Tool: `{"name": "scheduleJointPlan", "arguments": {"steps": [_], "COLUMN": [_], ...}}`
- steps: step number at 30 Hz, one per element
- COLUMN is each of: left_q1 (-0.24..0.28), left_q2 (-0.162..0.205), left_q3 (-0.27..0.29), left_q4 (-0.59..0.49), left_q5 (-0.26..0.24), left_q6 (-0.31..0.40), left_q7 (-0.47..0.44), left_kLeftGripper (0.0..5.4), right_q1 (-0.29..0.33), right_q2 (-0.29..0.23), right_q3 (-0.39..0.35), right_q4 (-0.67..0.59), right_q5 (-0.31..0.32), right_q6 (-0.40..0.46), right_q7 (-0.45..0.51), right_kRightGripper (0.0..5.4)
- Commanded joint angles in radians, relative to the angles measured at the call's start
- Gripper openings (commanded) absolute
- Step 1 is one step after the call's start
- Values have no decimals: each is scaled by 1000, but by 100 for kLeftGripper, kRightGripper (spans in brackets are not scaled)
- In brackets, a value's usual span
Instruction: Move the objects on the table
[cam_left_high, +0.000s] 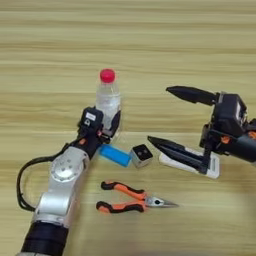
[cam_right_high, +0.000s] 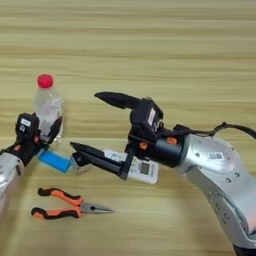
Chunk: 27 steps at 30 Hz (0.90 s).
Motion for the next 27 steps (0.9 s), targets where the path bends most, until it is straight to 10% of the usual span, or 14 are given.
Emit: {"name": "scheduleJointPlan", "arguments": {"steps": [1, 14, 27], "left_q1": [19, 65, 62], "left_q2": [0, 11, 10], "left_q3": [6, -7, -5], "left_q4": [-19, -35, -39], "left_q5": [11, 32, 37], "left_q6": [10, -1, -9], "left_q7": [19, 33, 29], "left_kLeftGripper": [297, 297, 439], "right_q1": [-23, -48, -50], "right_q2": [-1, -6, -7], "right_q3": [-15, -30, -28], "right_q4": [0, 5, 1], "right_q5": [7, 24, 29], "right_q6": [-8, 2, 5], "right_q7": [-2, -6, -12], "right_kRightGripper": [540, 540, 540]}}
